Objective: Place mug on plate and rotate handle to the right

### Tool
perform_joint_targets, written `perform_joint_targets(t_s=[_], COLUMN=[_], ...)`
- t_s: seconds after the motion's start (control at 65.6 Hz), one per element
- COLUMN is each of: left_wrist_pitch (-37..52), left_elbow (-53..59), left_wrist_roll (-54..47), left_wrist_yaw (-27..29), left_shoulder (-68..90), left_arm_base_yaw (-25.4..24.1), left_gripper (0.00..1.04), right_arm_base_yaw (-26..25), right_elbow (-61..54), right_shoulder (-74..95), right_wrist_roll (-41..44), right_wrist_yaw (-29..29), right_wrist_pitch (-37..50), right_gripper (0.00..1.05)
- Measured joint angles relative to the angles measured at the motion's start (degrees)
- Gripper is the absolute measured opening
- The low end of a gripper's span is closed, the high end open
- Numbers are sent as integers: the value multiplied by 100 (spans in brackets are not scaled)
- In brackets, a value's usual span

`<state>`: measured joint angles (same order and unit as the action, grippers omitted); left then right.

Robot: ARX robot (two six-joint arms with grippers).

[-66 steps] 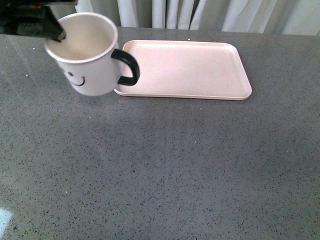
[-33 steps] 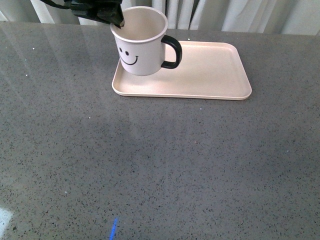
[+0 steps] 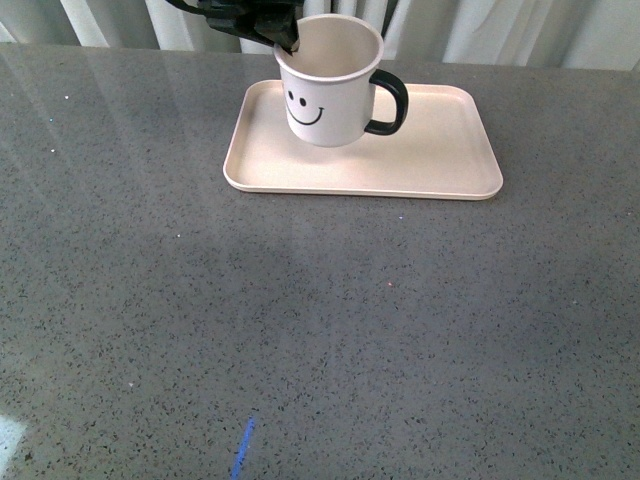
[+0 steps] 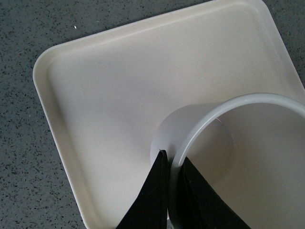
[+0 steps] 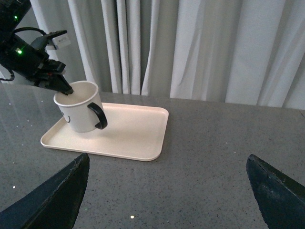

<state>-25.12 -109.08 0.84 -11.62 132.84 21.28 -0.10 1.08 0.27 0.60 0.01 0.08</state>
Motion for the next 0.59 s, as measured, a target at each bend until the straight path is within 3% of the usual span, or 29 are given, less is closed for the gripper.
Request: perform_joint_targets(t_s=[0.595], left_wrist_pitch=[-492], left_elbow=[-831], left_wrist_roll=[-105], left_wrist_yaw=[22], left_shoulder=[638], left_arm_base_yaw=[192], left_gripper=[2], right_arm_base_yaw=[0], right_elbow=[0], right_shoulder=[0], right_wrist_roll=[0], right_wrist_yaw=[0], right_wrist_pitch=[0], right_gripper=[96])
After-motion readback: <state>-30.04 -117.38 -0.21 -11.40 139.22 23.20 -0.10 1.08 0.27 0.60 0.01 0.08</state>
